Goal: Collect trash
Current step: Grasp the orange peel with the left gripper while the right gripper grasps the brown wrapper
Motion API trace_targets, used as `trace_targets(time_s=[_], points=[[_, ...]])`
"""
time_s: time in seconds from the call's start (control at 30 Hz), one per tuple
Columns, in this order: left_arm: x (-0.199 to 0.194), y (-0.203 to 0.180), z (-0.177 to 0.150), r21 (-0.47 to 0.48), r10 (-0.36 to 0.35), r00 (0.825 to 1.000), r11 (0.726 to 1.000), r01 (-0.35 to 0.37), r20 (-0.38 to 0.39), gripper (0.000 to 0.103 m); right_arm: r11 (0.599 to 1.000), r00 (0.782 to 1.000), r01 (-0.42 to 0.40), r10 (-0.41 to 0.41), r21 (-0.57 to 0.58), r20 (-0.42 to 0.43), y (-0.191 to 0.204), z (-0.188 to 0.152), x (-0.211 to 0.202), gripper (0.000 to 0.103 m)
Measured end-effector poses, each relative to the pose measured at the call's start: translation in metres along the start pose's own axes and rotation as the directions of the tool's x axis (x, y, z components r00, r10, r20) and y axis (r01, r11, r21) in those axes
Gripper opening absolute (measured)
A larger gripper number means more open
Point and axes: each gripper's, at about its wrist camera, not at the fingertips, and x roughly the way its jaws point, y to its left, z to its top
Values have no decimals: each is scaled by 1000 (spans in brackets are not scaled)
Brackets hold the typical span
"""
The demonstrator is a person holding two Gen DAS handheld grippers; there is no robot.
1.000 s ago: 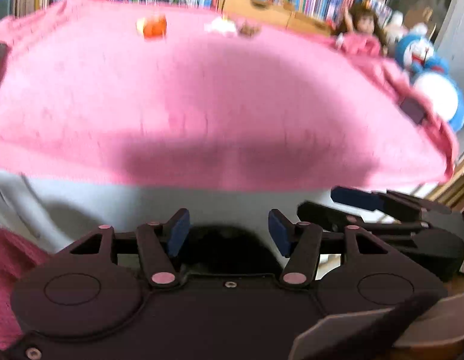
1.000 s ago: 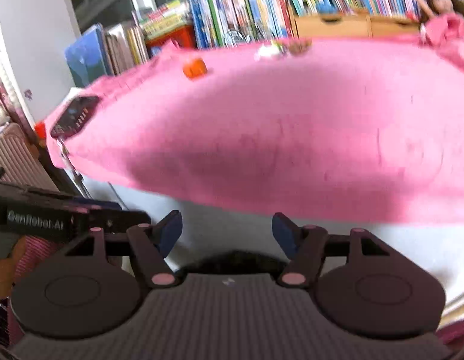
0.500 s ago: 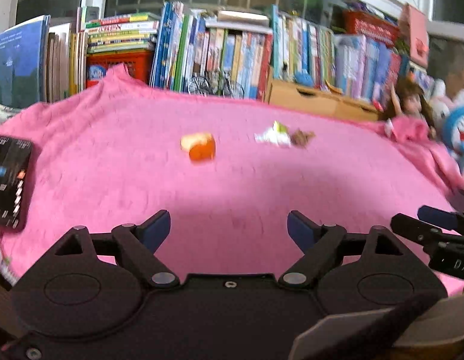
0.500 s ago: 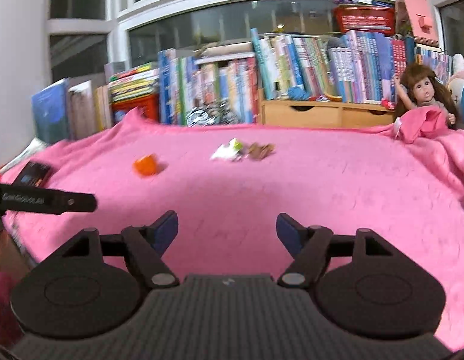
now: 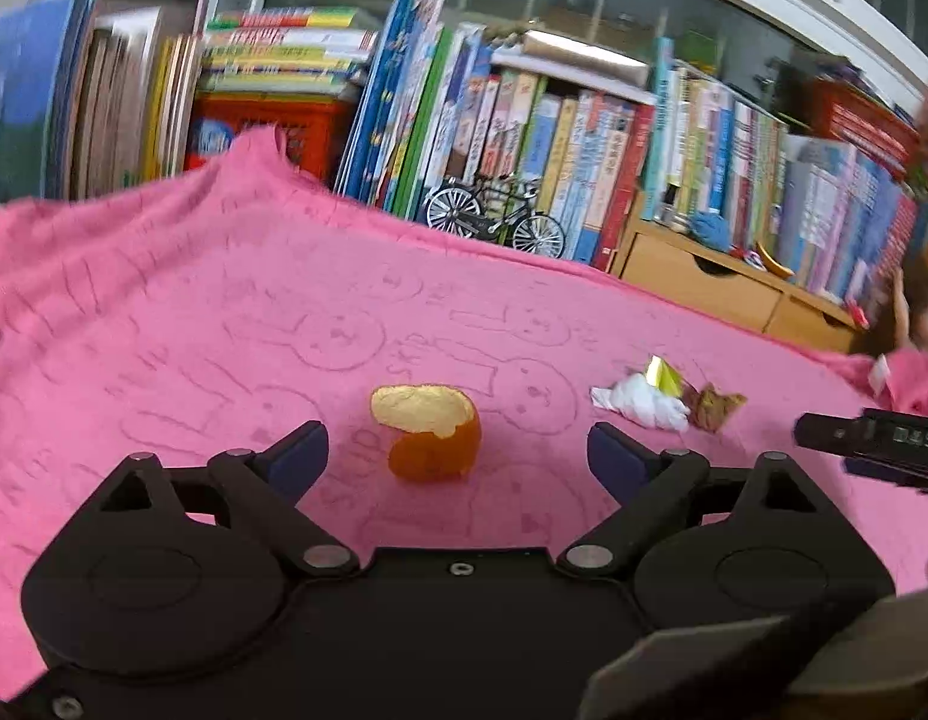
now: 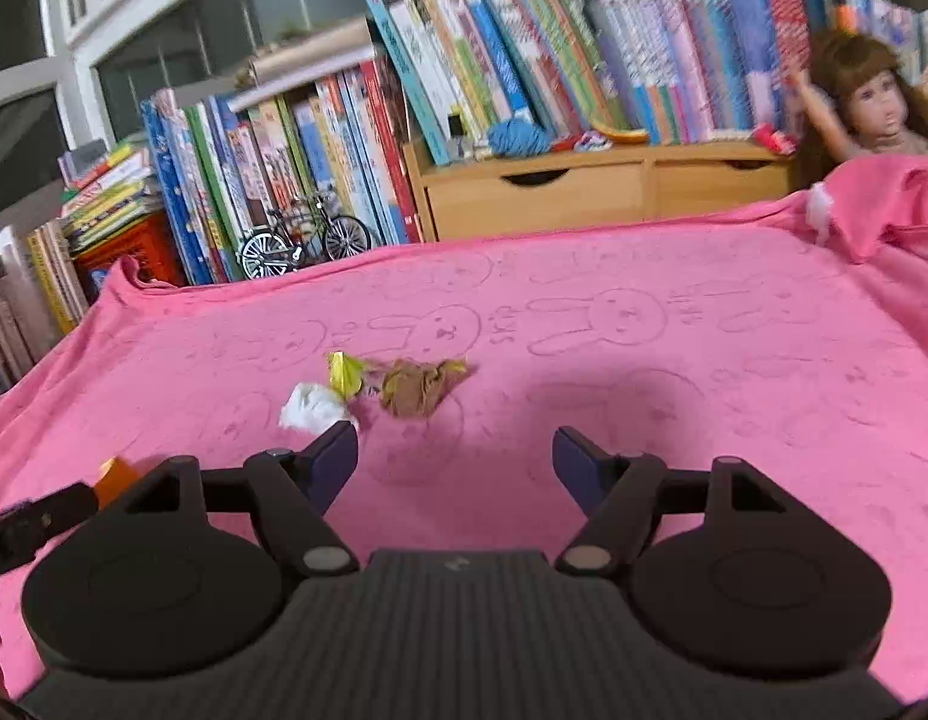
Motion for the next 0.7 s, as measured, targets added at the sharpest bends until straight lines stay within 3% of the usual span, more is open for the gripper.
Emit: trace_targets(time_s=[0.3, 0.4, 0.47, 0.53, 0.57, 0.6, 0.7], points=[[48, 3, 1, 9, 27, 995, 1000, -26, -91, 94, 999, 997, 1, 3, 48, -81, 13, 24, 67, 80], [56, 5, 2, -11, 13, 994, 1000, -14, -109, 82, 1000, 995, 26, -24, 16, -95, 17, 25, 79, 75], [58, 5, 2, -12, 7, 995, 1000, -8, -103, 53, 999, 993, 25, -22, 23, -119, 17, 25, 87, 70], [60, 5, 2, -3, 33, 994, 999, -34, -109, 34, 999, 992, 28, -24, 32, -125, 16, 23, 90, 53], [59, 5, 3, 3, 36, 994, 999, -36, -107, 32, 999, 993, 29, -25, 26, -119, 17, 22, 88, 48], [58, 6, 3, 3, 25, 993, 1000, -25, -113, 31, 999, 992, 17, -13, 27, -122, 16, 22, 86, 33], [49, 6, 2, 7, 0, 993, 1000, 1, -117, 29, 999, 994, -3, 8, 40, -109, 13, 19, 73, 30]])
